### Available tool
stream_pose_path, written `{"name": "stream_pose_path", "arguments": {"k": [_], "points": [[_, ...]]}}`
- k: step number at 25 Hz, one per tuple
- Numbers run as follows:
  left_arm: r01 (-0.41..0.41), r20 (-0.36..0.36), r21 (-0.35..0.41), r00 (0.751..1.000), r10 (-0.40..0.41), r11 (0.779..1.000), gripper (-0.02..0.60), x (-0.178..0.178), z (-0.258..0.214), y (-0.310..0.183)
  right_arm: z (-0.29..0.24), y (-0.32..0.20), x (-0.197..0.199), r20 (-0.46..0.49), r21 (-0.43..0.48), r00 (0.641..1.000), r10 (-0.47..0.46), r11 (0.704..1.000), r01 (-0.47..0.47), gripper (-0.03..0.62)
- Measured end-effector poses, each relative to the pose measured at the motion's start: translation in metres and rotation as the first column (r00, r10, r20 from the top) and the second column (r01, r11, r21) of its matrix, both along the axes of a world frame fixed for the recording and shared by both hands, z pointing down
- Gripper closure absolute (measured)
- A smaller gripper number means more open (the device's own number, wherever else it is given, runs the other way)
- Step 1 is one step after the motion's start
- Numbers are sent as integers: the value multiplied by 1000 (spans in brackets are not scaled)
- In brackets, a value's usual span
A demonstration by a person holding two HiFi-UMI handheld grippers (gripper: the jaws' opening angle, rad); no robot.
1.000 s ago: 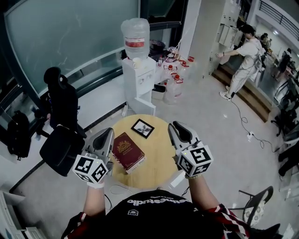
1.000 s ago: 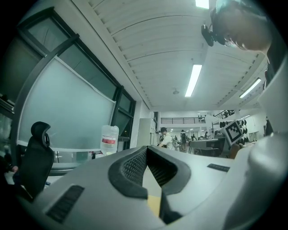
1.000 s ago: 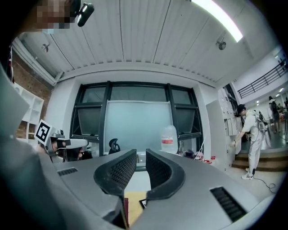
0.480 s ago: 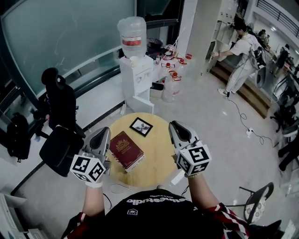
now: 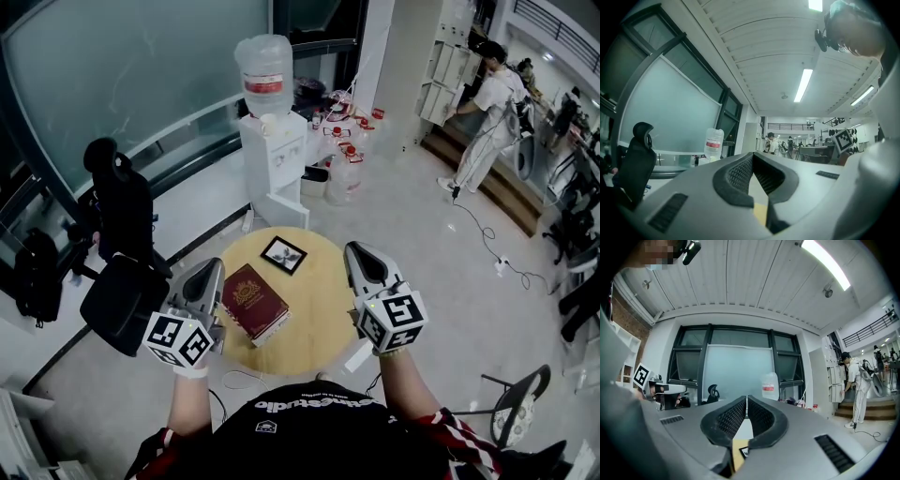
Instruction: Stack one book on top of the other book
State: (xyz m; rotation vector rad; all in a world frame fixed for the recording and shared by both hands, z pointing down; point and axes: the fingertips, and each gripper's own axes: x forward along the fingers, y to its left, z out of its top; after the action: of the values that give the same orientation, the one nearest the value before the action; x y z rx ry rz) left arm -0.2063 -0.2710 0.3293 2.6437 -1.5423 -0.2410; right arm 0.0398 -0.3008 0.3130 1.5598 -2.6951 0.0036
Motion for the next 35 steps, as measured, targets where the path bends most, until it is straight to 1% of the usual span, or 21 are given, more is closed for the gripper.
{"name": "stream_pose_path", "arguments": {"k": [4, 9, 21, 30, 35], "points": [[5, 1, -3, 1000, -5, 1000, 566, -2, 1, 2, 2, 1, 0, -4, -9, 1000, 2, 1000, -2, 557], [7, -20, -15, 1000, -7, 1000, 566, -3, 4, 2, 5, 1, 0, -5, -3, 1000, 7, 1000, -7, 559], [1, -5, -5, 1000, -1, 1000, 566, 0, 3, -1, 9, -4, 7, -8, -5, 999, 35, 999, -35, 563], [1, 7, -4, 1000, -1, 1000, 566, 2, 1, 4, 7, 1, 6, 1, -6, 1000, 25, 1000, -25, 563], [4, 9, -1, 1000, -4, 1000, 566, -1, 1, 3, 10, -1, 3, -10, -4, 1000, 17, 1000, -17, 565]]}}
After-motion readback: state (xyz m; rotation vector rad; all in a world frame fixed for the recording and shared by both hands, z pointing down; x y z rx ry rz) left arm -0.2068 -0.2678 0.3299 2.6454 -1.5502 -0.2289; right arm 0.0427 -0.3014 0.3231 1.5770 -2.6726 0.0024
